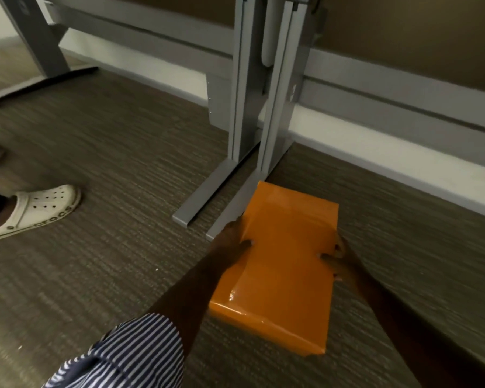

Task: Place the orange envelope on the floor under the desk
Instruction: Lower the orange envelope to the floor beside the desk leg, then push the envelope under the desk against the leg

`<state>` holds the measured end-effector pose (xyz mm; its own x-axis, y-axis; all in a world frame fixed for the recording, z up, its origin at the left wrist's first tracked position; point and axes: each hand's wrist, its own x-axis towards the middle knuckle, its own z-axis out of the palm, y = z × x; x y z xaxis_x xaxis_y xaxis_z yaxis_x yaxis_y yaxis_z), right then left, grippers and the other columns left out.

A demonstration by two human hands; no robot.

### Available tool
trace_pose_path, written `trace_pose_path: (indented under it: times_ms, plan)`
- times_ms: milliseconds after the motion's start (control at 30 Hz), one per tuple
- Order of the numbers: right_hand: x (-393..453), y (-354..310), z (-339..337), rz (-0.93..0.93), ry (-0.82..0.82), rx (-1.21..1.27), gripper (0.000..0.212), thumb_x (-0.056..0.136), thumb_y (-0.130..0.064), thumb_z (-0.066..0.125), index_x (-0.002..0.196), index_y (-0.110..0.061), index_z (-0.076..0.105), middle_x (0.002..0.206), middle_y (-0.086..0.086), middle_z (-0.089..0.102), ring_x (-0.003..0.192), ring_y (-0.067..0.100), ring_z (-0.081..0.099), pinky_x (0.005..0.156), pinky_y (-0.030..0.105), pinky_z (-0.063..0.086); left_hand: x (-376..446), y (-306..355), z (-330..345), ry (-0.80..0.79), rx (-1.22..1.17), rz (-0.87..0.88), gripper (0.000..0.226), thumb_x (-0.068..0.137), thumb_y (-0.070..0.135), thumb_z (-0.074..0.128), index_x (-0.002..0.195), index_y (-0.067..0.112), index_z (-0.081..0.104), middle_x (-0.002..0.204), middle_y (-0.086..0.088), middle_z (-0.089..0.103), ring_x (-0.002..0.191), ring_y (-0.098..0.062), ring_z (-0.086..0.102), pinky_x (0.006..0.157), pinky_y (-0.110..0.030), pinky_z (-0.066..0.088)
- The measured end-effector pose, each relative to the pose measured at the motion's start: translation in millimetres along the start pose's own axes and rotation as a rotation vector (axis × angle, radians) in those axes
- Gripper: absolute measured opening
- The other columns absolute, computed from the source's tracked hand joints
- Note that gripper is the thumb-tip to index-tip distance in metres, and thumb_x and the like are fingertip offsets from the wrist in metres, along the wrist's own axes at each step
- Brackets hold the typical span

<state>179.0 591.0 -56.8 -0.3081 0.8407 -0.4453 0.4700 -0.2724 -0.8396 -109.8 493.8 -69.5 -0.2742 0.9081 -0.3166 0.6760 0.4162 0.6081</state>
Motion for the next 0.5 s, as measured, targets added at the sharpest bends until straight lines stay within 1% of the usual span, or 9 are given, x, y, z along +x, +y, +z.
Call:
trace_pose_path:
  times_ms: [67,100,167,233,267,333,367,433,500]
  plan:
    - [-8,-6,5,-0.094,0.065,-0.139,0.088,0.089,-0.017,0.072,0.158,-0.027,0.017,0.157,0.011,0.033,0.134,0.035,0.046,0.100,0.057,0.049,-15,6,-2,0.020,0.112,0.063,0.085,0.096,0.048,0.055,0.158,0.025,0.003,0.168,-0.009,0.004,0.152,-0.035,0.015,0.120,-0.052,0.023]
    - [-13,-11,9,-0.141,0.105,-0.291,0.085,0.090,-0.020,0.070,0.158,-0.024,0.018,0.158,0.013,0.030,0.137,0.035,0.041,0.104,0.056,0.046,-22,9,-4,0.048,0.174,0.136,0.084,0.095,0.048,0.055,0.158,0.025,0.004,0.168,-0.008,0.001,0.153,-0.034,0.010,0.122,-0.052,0.021]
    - [-31,-15,19,-0.212,0.152,-0.643,0.082,0.093,-0.031,0.066,0.158,-0.023,0.016,0.163,0.011,0.018,0.146,0.034,0.025,0.114,0.054,0.034,-43,12,-2,0.069,0.255,0.338,0.083,0.094,0.050,0.055,0.158,0.025,0.009,0.168,-0.008,0.002,0.154,-0.031,0.009,0.123,-0.051,0.020]
    - [-47,-14,34,-0.360,0.079,-0.866,0.078,0.094,-0.045,0.058,0.158,-0.024,0.018,0.164,0.008,0.013,0.149,0.030,0.018,0.118,0.050,0.028,-59,8,3,0.041,0.321,0.500,0.083,0.093,0.054,0.055,0.158,0.025,0.012,0.168,-0.007,0.005,0.154,-0.030,0.010,0.123,-0.051,0.020]
    - [-60,-13,42,-0.457,0.042,-0.958,0.077,0.092,-0.052,0.052,0.157,-0.023,0.022,0.163,0.008,0.018,0.148,0.030,0.022,0.117,0.051,0.031,-68,6,8,0.002,0.365,0.566,0.085,0.091,0.057,0.053,0.158,0.024,0.012,0.168,-0.007,0.004,0.154,-0.030,0.008,0.123,-0.052,0.018]
    - [-79,-1,57,-0.642,-0.007,-1.124,0.078,0.086,-0.062,0.042,0.152,-0.020,0.036,0.157,0.012,0.034,0.140,0.033,0.039,0.107,0.053,0.043,-86,0,19,-0.092,0.484,0.667,0.091,0.089,0.063,0.052,0.158,0.022,0.010,0.168,-0.009,0.001,0.155,-0.031,0.002,0.125,-0.053,0.009]
    - [-88,7,64,-0.677,-0.028,-1.165,0.078,0.086,-0.066,0.039,0.149,-0.019,0.042,0.153,0.013,0.042,0.135,0.034,0.047,0.103,0.053,0.047,-94,-2,24,-0.131,0.544,0.685,0.095,0.087,0.065,0.053,0.158,0.021,0.008,0.168,-0.009,-0.001,0.155,-0.031,-0.001,0.124,-0.054,0.005]
    - [-101,18,76,-0.680,-0.033,-1.179,0.081,0.090,-0.074,0.027,0.147,-0.017,0.042,0.148,0.013,0.049,0.130,0.034,0.053,0.099,0.054,0.049,-103,-6,33,-0.185,0.626,0.663,0.104,0.083,0.068,0.058,0.158,0.020,0.004,0.168,-0.008,-0.004,0.154,-0.030,-0.006,0.122,-0.057,-0.001]
    - [-110,22,84,-0.615,-0.020,-1.177,0.092,0.087,-0.081,0.016,0.148,-0.014,0.035,0.146,0.013,0.051,0.129,0.034,0.054,0.098,0.057,0.049,-105,-11,37,-0.190,0.669,0.629,0.111,0.079,0.070,0.062,0.158,0.020,0.003,0.168,-0.006,-0.005,0.154,-0.030,-0.007,0.121,-0.061,-0.002]
